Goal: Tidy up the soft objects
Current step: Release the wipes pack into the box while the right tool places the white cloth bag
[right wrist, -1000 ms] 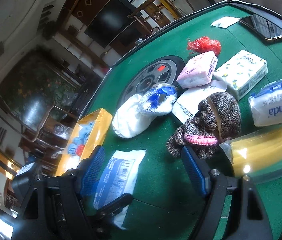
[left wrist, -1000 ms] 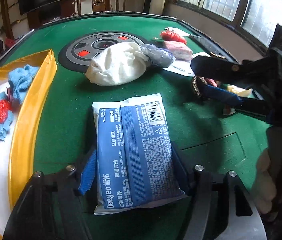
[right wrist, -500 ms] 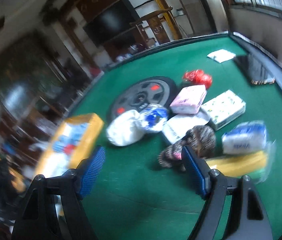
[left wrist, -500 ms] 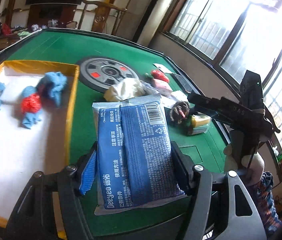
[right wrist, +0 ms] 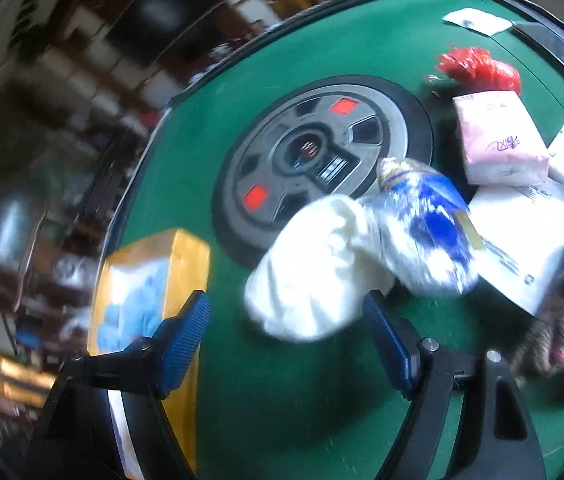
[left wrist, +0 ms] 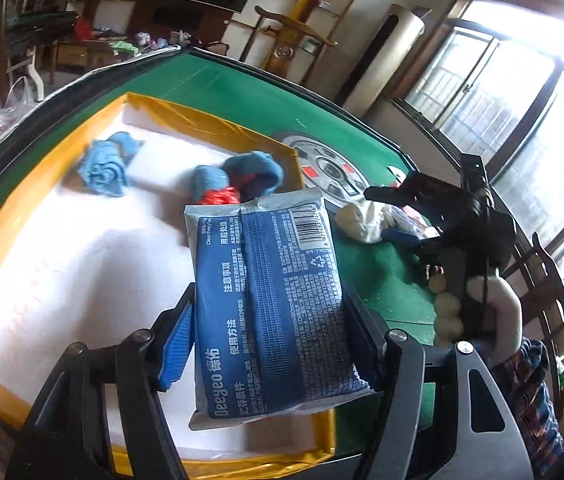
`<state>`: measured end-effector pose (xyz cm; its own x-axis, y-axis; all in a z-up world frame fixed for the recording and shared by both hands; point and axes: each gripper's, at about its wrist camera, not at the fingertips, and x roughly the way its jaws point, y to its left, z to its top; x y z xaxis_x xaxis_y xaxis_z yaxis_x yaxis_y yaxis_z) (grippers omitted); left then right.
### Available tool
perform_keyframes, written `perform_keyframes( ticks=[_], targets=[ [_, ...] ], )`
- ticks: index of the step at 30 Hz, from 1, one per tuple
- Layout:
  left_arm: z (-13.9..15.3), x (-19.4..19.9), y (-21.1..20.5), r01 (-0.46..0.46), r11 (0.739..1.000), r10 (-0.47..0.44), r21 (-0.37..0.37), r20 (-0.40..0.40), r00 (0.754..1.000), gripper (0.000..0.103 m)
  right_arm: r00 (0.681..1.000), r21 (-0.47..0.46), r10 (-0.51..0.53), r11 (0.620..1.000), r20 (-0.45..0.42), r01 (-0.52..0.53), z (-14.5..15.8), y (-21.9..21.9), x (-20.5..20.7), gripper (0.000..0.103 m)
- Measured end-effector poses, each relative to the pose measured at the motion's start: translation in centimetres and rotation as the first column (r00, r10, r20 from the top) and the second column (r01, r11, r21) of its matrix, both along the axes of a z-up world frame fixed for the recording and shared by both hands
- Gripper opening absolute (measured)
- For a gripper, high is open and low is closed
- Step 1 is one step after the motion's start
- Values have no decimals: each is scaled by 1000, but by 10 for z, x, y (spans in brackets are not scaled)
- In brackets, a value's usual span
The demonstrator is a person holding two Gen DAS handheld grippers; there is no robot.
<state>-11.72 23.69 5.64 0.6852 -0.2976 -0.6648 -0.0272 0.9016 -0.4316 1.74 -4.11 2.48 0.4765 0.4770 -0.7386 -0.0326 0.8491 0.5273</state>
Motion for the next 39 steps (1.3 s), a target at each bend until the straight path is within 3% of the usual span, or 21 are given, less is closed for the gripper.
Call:
perform_keyframes(
  ticks=[5, 6, 7, 8, 9, 12, 19, 25, 29, 35, 39],
  targets=[
    [-4, 0, 13, -22, 1000, 22, -2, -19, 1000, 66, 996, -119, -92, 989, -17, 89, -9, 15, 25, 76],
    [-5, 0, 21, -28, 1000, 28, 2, -25, 999, 66, 996, -121, -94, 988, 4, 94, -8, 16, 23, 71],
    [-6, 2, 24, -36, 999, 36, 11, -34, 999, 66, 996, -132, -83, 988, 8, 84, -8, 17, 22, 64],
    [-7, 3, 28, -40, 999, 41, 20, -47, 998, 66, 997, -153, -76, 985, 16, 77, -6, 17, 19, 41],
    [-8, 7, 32, -43, 999, 45, 31, -71, 996, 66, 997, -164, -68, 984, 24, 71, -4, 15, 16, 30],
    [-17, 23, 39, -30, 999, 35, 36, -141, 989, 66, 999, -115, -35, 993, 19, 37, 3, 2, 6, 19],
    [-31, 70, 32, -12, 993, 43, 121, -257, 965, 66, 989, -56, 75, 996, 130, -68, 47, 5, -37, 19],
    [-35, 112, 28, -33, 981, 93, 192, -312, 945, 68, 955, -36, 233, 973, 187, -230, 72, 53, -64, 19],
    [-28, 104, 39, -46, 995, 73, 90, -325, 943, 69, 926, -69, 333, 943, 181, -326, 67, 89, -73, 19],
    [1, 52, 69, -103, 995, 103, 8, -207, 973, 71, 882, -136, 453, 889, 129, -437, 40, 135, -75, 19],
    [8, 25, 86, -152, 988, 146, -32, -157, 977, 75, 878, -200, 472, 871, 80, -449, 22, 155, -64, 19]
  ],
)
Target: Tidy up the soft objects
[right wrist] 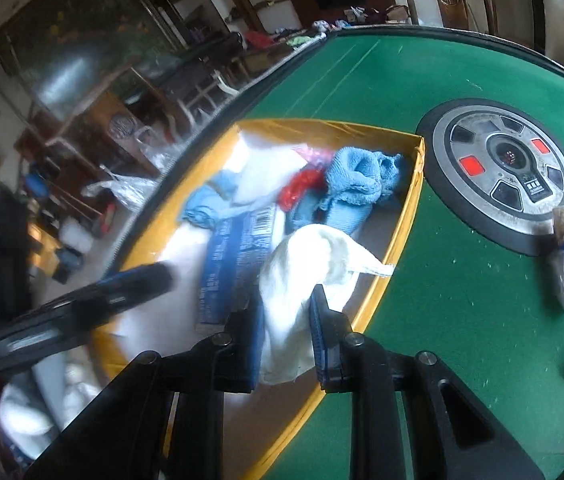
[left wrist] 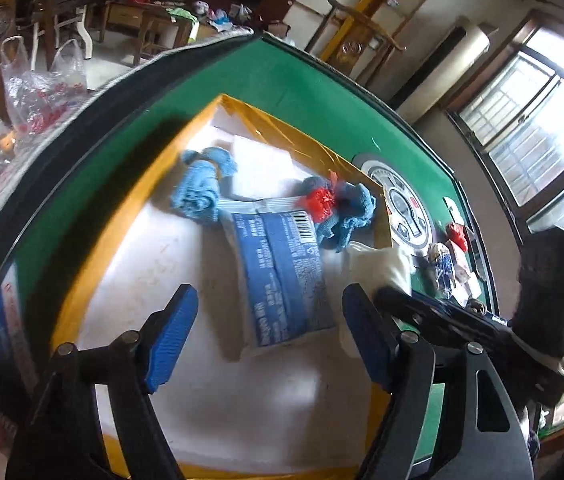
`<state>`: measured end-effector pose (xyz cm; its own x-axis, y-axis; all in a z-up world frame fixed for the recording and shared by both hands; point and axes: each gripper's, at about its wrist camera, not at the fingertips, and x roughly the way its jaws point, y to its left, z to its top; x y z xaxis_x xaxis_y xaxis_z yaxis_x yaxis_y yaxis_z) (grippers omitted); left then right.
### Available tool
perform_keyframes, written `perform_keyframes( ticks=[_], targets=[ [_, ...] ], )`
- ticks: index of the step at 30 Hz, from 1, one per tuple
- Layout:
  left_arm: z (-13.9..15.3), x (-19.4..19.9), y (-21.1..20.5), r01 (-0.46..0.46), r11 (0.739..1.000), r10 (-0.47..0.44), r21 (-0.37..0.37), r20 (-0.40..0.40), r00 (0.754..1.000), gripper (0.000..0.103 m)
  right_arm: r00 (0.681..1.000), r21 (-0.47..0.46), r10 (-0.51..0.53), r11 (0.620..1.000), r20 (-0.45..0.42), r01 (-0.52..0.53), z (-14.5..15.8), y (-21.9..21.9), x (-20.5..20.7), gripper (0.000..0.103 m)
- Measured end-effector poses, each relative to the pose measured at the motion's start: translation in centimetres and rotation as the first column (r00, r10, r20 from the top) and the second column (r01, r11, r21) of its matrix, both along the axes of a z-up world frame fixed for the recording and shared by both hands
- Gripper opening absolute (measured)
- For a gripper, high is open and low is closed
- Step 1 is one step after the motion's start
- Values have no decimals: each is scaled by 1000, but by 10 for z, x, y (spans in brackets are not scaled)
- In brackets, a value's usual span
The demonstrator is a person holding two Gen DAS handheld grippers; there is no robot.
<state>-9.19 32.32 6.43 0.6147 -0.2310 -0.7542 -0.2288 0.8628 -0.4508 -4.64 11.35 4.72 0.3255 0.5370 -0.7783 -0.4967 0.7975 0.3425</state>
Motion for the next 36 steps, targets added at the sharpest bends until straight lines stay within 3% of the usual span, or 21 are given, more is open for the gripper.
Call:
perform_keyframes(
  ticks=[4, 6, 9, 15, 23, 26, 36],
  targets=[
    [-3, -14, 8, -29, 999, 30, -35, 19, 999, 75, 1000, -147, -16, 989, 18, 18, -17, 17, 20, 23],
    [-4, -16, 3, -37, 999, 38, -29, 26, 999, 75, 999, -167, -21, 986, 45, 29, -16, 21, 23, 43],
    [-4, -19, -7, -27, 1000, 28, -5, 36, 999, 75, 999, -140, -24, 990, 46, 30, -6, 24, 23, 62],
    [4, -24, -42, -11, 989, 0, 146, 73, 997, 75, 990, -63, -52, 996, 128, 60, 24, 3, 1, 64],
    [10, -33, -92, 2, 926, -42, 378, 98, 994, 75, 960, -49, -161, 983, 228, 177, 29, -70, -22, 67],
    [11, -33, -108, 14, 908, -59, 419, 93, 994, 75, 947, -68, -217, 969, 238, 239, 24, -104, -24, 67],
    [12, -31, -157, 73, 862, -116, 502, 55, 992, 75, 902, -8, -376, 922, 213, 386, 18, -200, -26, 67]
  ],
)
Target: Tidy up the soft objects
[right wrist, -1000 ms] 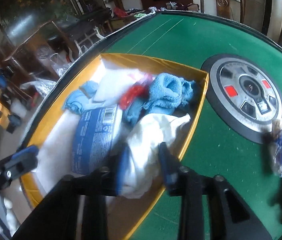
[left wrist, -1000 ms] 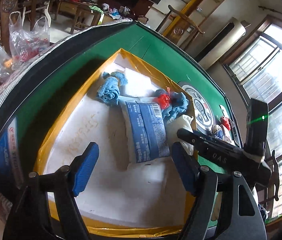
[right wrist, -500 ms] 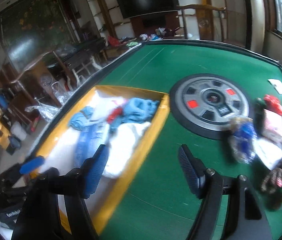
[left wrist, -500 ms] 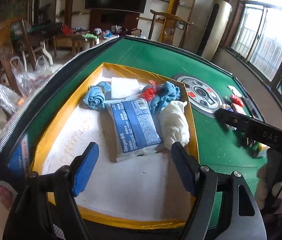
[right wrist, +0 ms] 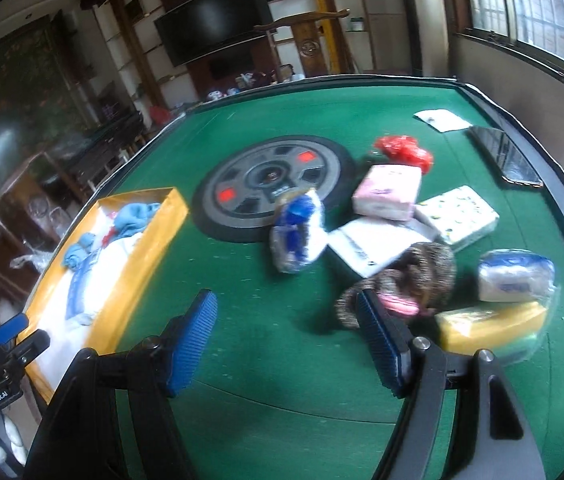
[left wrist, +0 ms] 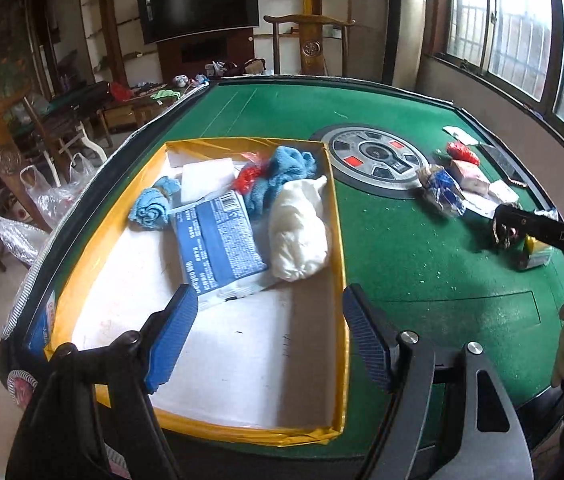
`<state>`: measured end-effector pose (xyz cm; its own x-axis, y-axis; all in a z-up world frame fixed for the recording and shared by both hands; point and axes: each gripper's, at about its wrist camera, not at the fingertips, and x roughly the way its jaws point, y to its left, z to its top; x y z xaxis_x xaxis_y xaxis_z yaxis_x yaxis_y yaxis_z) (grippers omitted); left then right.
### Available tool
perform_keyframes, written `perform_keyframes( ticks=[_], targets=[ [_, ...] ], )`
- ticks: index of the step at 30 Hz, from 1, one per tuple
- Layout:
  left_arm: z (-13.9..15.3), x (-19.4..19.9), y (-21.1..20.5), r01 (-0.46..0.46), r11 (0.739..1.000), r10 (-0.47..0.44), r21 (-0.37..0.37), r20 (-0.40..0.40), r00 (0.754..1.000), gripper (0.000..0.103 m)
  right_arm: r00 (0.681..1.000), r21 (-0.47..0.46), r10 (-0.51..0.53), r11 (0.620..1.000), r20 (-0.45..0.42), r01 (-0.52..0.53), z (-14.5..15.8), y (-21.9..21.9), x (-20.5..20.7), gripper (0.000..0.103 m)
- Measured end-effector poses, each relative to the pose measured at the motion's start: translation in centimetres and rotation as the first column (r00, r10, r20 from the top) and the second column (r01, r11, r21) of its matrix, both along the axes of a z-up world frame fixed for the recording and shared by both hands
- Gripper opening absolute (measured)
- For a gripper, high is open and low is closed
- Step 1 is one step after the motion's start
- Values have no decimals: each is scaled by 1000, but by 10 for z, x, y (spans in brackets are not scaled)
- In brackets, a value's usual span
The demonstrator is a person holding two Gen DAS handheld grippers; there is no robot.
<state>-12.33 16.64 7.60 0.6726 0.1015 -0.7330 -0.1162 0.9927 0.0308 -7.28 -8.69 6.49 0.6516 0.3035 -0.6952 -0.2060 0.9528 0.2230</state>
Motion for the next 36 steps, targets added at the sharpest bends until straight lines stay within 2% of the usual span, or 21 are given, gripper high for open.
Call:
perform_keyframes(
  ticks=[10, 19, 36],
  targets=[
    [2, 7, -37, 26, 993, -26, 115, 3, 1000, 75, 994, 92, -106, 990, 27, 103, 5, -61, 10, 67],
    [2, 14, -61, 32, 978, -35, 208, 11, 999, 75, 984, 136, -170, 977, 48, 163, 10, -101, 20, 68],
    [0, 24, -75, 28, 967, -34, 252, 17, 999, 75, 972, 195, -233, 955, 25, 223, -2, -134, 39, 69]
  ],
)
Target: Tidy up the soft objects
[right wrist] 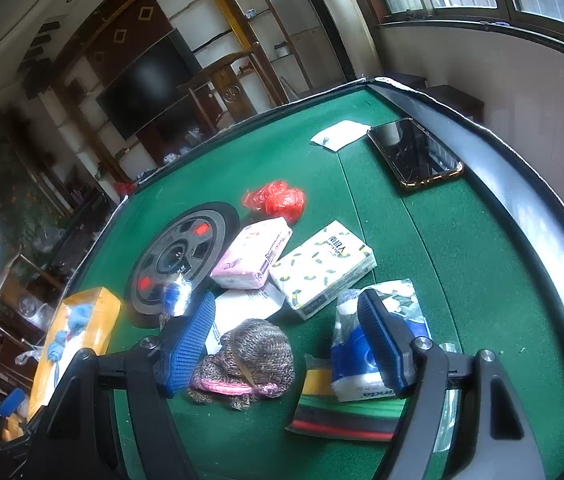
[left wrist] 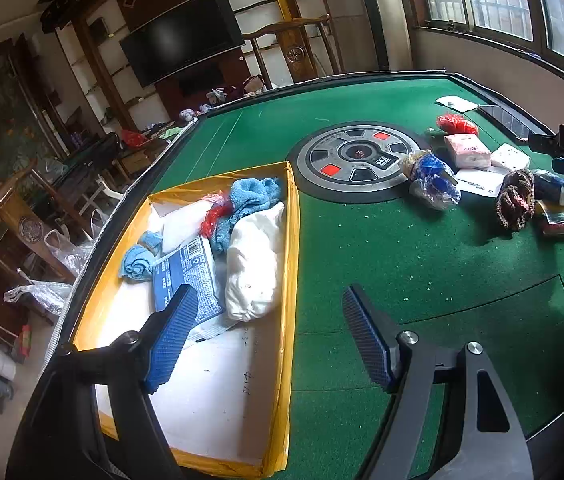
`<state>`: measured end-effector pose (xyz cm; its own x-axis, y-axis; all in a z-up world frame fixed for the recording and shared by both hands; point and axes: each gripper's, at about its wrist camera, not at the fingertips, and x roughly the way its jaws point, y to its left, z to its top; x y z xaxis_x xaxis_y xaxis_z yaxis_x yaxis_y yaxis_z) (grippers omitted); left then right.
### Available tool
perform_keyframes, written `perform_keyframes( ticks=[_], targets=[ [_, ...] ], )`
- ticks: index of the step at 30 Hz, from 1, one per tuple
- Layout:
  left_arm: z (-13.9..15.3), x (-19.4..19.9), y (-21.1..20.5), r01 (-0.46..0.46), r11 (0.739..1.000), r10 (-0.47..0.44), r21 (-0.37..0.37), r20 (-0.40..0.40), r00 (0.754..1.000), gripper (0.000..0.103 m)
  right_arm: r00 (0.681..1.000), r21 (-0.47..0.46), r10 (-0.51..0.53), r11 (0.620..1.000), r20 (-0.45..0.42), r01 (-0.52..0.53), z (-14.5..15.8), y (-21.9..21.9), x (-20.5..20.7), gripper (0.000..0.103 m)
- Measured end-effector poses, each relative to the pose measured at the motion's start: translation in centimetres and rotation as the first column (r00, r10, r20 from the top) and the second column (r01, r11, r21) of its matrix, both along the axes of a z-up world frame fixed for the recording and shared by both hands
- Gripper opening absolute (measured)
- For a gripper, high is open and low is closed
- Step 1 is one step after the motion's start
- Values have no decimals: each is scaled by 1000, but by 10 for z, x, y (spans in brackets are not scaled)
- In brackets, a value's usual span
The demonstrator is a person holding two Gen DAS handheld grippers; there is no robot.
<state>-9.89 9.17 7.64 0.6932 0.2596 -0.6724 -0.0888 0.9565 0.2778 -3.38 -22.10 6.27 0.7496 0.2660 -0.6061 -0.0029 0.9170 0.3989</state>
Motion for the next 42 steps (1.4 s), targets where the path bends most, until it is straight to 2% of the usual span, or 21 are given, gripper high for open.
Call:
perform_keyframes(
  ticks=[42],
  targets=[
    [-25, 16, -11, 17, 1000, -17, 7, -68, 998, 75, 1000, -13, 15, 1000, -25, -15, -14, -3, 9, 70]
  ],
)
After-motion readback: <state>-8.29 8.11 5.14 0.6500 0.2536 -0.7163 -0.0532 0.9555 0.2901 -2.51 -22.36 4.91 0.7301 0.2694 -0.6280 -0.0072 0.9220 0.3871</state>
